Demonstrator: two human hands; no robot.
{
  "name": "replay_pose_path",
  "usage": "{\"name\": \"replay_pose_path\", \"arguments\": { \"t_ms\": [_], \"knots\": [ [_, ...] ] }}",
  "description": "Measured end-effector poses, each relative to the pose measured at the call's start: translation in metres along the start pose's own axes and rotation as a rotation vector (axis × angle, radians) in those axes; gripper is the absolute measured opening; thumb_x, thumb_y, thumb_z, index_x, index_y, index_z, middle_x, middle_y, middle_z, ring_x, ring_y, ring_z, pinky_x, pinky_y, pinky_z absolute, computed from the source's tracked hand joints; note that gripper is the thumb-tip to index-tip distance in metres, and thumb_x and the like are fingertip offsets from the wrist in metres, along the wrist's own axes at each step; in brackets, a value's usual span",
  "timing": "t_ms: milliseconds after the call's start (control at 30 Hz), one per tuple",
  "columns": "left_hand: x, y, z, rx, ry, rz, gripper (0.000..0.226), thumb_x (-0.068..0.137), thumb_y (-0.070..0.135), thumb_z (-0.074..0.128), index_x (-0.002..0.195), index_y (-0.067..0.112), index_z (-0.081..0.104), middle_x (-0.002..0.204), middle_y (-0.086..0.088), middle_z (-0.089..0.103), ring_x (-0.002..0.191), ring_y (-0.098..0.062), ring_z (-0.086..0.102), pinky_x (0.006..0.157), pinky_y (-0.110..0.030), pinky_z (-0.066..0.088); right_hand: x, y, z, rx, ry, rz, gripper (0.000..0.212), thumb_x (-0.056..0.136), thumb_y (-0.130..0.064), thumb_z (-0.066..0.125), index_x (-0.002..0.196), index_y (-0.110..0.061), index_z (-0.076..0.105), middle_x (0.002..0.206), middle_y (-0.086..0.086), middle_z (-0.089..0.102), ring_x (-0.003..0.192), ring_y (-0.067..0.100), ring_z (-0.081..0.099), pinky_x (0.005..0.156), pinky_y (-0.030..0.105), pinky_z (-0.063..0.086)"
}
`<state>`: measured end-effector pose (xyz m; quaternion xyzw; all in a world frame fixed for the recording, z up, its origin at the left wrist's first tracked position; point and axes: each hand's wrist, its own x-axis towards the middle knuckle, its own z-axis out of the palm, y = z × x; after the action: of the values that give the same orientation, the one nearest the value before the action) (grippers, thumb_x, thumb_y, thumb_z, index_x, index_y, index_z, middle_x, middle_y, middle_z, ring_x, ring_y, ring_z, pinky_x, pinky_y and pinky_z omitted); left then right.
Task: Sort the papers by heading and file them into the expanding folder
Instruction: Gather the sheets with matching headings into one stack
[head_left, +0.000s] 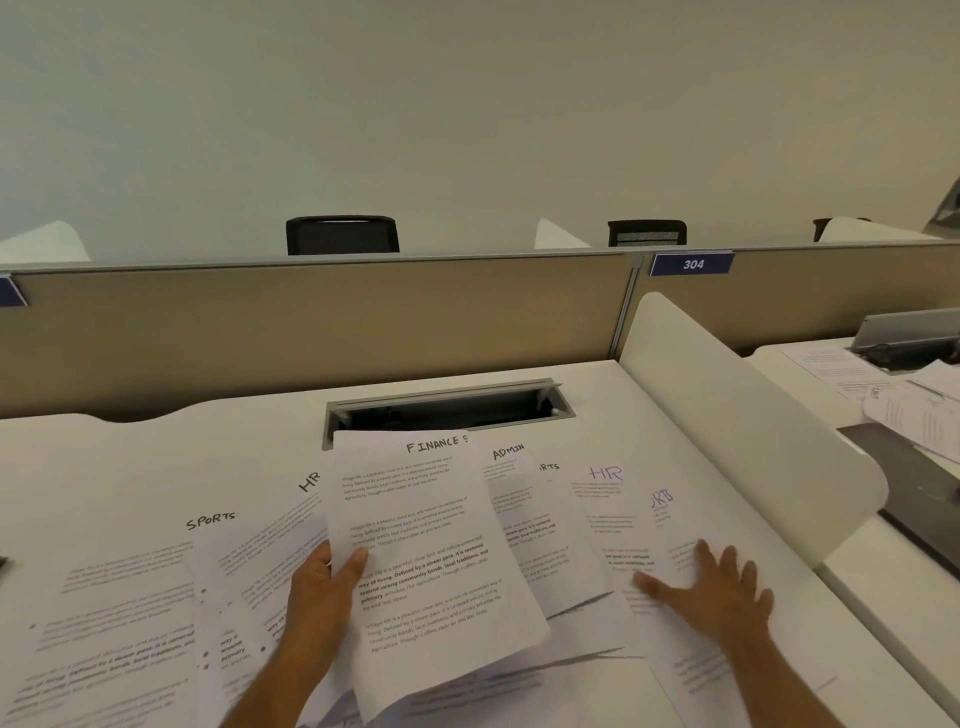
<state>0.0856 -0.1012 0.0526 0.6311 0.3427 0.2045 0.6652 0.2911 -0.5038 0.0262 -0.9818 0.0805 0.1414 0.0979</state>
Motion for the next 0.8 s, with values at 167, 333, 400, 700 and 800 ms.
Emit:
{"name": "replay_pose_path", "arguments": {
  "t_ms": [167, 333, 400, 700, 800],
  "knots": [
    [0.000, 0.001, 0.003, 0.013, -0.014, 0.007, 0.019, 0.096, 0.016, 0.064, 0.114, 0.021, 0.068, 0.102, 0.002, 0.076, 0.087, -0.018, 0.074, 0.063, -0.026, 0.059, 0.000, 0.001, 0.005, 0.083, -0.086, 0.156, 0.168, 0.017, -0.113, 0.025, 0.156, -0.026, -0.011, 0.164, 0.013, -0.019, 0.150, 0.037, -0.018, 0.115, 0.062, -0.010],
    [0.004, 0.000, 0.003, 0.015, -0.016, 0.025, 0.021, 0.096, 0.016, 0.064, 0.117, 0.019, 0.068, 0.103, 0.002, 0.076, 0.089, -0.019, 0.073, 0.068, -0.030, 0.059, 0.016, 0.017, 0.008, 0.120, -0.038, 0.219, 0.166, 0.019, -0.112, 0.032, 0.157, -0.027, -0.009, 0.165, 0.012, -0.019, 0.150, 0.035, -0.019, 0.114, 0.064, -0.012],
    [0.005, -0.001, 0.002, 0.010, -0.020, 0.018, 0.021, 0.096, 0.015, 0.064, 0.117, 0.018, 0.068, 0.104, -0.001, 0.076, 0.091, -0.023, 0.074, 0.074, -0.037, 0.060, 0.019, 0.020, 0.007, 0.134, 0.003, 0.216, 0.151, 0.038, -0.107, 0.043, 0.157, -0.026, -0.003, 0.166, 0.012, -0.012, 0.151, 0.034, -0.014, 0.115, 0.064, -0.006],
    [0.008, -0.002, -0.008, 0.005, 0.000, 0.018, 0.022, 0.096, 0.014, 0.064, 0.117, 0.018, 0.067, 0.105, -0.001, 0.075, 0.094, -0.024, 0.072, 0.081, -0.042, 0.059, -0.008, -0.018, 0.034, 0.053, 0.175, -0.411, 0.054, 0.103, -0.050, 0.035, 0.153, -0.030, 0.033, 0.164, -0.003, 0.022, 0.153, 0.018, 0.016, 0.122, 0.052, 0.005],
    [0.009, -0.003, -0.015, 0.007, 0.007, 0.025, 0.023, 0.096, 0.013, 0.063, 0.119, 0.017, 0.067, 0.106, -0.001, 0.074, 0.095, -0.023, 0.071, 0.081, -0.040, 0.059, -0.001, -0.013, 0.037, -0.030, 0.123, -0.308, 0.075, 0.092, -0.073, 0.015, 0.155, -0.034, 0.023, 0.167, -0.004, 0.012, 0.154, 0.018, 0.004, 0.120, 0.055, -0.004]
  ]
}}
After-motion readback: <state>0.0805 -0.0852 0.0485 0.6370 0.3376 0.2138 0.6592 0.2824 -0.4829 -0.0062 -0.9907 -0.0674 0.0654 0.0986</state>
